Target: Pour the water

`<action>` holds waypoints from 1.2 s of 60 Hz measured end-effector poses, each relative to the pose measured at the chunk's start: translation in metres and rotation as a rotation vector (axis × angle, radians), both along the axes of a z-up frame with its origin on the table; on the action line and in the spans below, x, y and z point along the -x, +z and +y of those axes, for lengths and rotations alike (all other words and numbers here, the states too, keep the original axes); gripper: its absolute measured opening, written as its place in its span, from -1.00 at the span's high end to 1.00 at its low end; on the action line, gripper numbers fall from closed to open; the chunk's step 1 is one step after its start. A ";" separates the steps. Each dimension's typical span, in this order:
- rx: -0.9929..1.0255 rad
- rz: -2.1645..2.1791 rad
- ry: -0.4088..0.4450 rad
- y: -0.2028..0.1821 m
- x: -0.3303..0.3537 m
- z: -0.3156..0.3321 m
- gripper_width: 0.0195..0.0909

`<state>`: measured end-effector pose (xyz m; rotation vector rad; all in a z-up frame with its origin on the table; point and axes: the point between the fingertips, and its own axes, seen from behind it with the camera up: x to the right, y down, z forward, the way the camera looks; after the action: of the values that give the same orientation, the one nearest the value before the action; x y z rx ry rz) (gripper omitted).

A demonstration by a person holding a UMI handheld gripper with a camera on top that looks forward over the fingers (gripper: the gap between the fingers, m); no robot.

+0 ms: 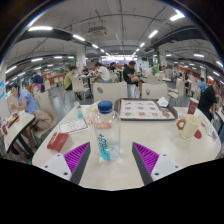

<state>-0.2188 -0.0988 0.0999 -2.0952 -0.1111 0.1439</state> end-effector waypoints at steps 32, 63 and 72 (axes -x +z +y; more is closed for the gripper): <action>-0.092 -0.047 -0.084 -0.026 0.014 0.089 0.34; -0.181 0.530 -0.143 0.143 -0.066 0.127 0.41; -0.116 1.039 -0.232 0.170 -0.132 0.157 0.41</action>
<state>-0.0870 0.0579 0.2698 -1.6708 0.7212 1.0183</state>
